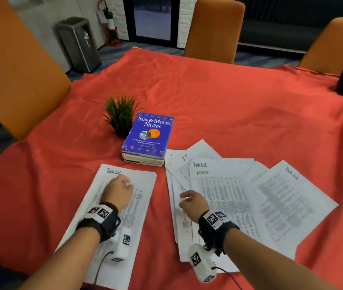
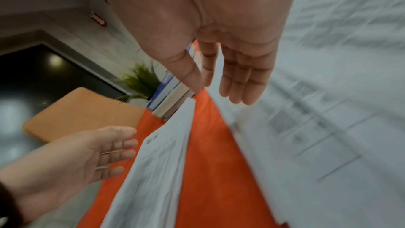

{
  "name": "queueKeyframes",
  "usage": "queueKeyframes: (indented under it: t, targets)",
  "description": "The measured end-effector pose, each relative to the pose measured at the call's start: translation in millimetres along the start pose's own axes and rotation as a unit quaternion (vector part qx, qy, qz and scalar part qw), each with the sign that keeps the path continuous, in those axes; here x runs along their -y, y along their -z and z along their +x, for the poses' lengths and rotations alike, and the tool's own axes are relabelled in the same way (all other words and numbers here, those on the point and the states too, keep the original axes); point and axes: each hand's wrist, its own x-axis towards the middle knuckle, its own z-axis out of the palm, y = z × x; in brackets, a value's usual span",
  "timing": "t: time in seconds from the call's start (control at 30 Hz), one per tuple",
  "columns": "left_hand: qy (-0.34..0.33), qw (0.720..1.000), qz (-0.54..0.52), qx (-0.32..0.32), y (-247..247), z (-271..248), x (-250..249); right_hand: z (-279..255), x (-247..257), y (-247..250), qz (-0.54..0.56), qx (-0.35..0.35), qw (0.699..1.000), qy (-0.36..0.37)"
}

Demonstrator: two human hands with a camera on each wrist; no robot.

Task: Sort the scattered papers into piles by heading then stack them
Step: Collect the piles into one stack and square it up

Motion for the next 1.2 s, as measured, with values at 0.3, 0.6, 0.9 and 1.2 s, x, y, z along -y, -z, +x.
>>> queueKeyframes:
  t: [0.3, 0.6, 0.9, 1.2]
  targets:
    - [0.025, 0.954, -0.071, 0.289, -124, -51, -83, -9, -112, 137, -0.104, -0.230, 0.946, -0.204]
    - [0.036, 0.967, -0.070, 0.242, -148, -66, -100, -12, -127, 152, -0.038, -0.206, 0.967, -0.146]
    - [0.083, 0.967, -0.117, 0.209, -152, -66, -82, -16, -147, 173, 0.037, -0.314, 0.941, -0.119]
    - [0.097, 0.951, -0.141, 0.258, -146, -61, -76, -18, -147, 169, 0.137, -0.306, 0.938, -0.086]
